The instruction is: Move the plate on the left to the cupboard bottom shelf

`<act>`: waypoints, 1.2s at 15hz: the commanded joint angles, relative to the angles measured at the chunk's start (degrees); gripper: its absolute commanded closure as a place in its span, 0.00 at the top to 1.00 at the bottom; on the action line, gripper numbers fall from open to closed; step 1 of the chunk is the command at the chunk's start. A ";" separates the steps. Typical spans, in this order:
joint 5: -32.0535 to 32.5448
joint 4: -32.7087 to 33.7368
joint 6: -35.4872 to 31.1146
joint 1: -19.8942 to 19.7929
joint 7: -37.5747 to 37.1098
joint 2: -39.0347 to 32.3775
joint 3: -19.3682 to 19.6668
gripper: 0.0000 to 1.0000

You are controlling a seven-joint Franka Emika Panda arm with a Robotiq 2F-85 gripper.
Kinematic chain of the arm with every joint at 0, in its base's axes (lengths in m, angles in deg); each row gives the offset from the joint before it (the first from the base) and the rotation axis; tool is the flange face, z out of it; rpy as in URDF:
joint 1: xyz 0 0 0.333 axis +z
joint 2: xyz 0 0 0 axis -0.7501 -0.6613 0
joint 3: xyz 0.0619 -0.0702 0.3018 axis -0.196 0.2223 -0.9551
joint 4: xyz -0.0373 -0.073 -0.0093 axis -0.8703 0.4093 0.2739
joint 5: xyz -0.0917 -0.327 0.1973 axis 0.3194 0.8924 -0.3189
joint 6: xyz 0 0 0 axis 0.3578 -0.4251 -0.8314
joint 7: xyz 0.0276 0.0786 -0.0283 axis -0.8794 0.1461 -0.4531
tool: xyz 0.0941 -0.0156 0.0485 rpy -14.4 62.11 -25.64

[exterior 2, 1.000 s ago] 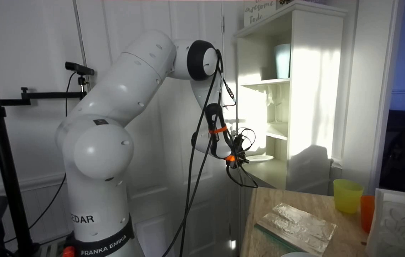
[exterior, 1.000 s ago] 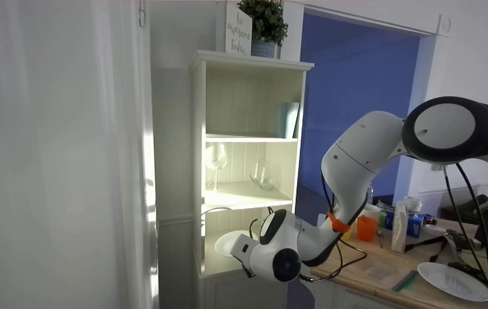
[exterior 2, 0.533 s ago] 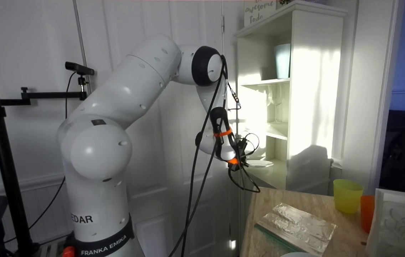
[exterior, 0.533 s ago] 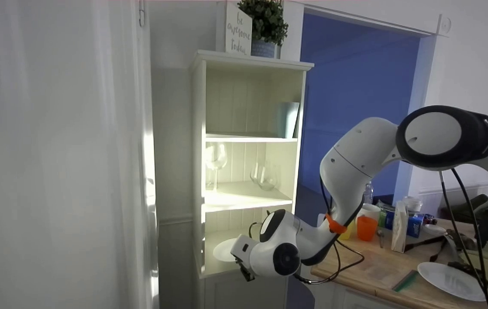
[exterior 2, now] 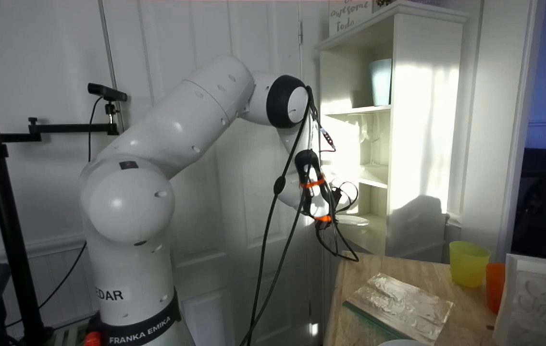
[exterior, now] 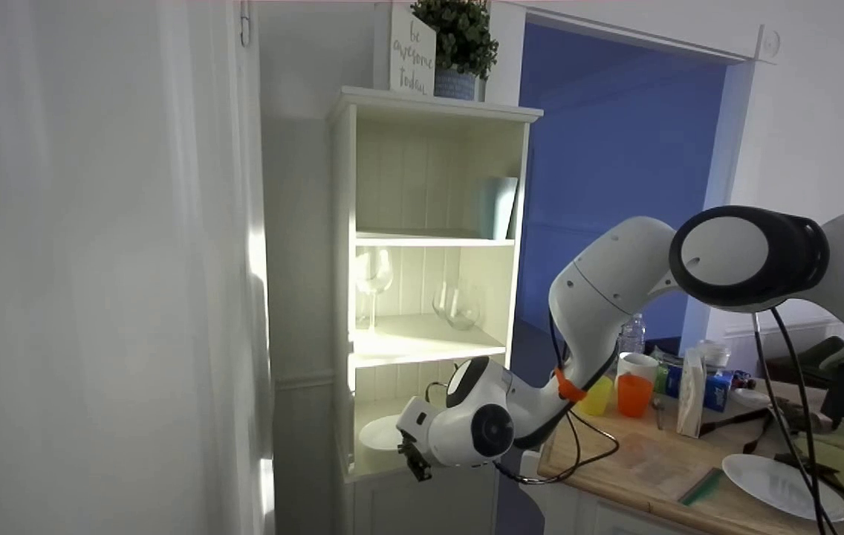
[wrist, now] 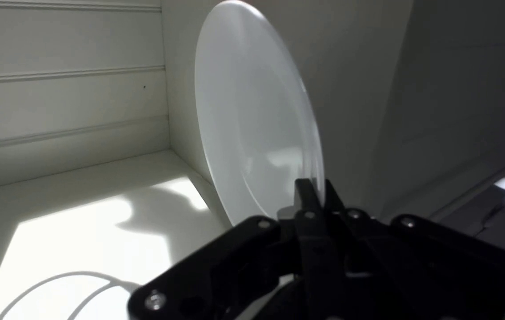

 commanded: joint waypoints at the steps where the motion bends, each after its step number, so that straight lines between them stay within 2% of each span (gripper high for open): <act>1: 4.18 5.42 -3.54 -0.90 -0.94 -3.43 -0.88 0.01; 18: 1.35 12.60 -9.18 -1.48 1.08 -8.49 0.12 0.01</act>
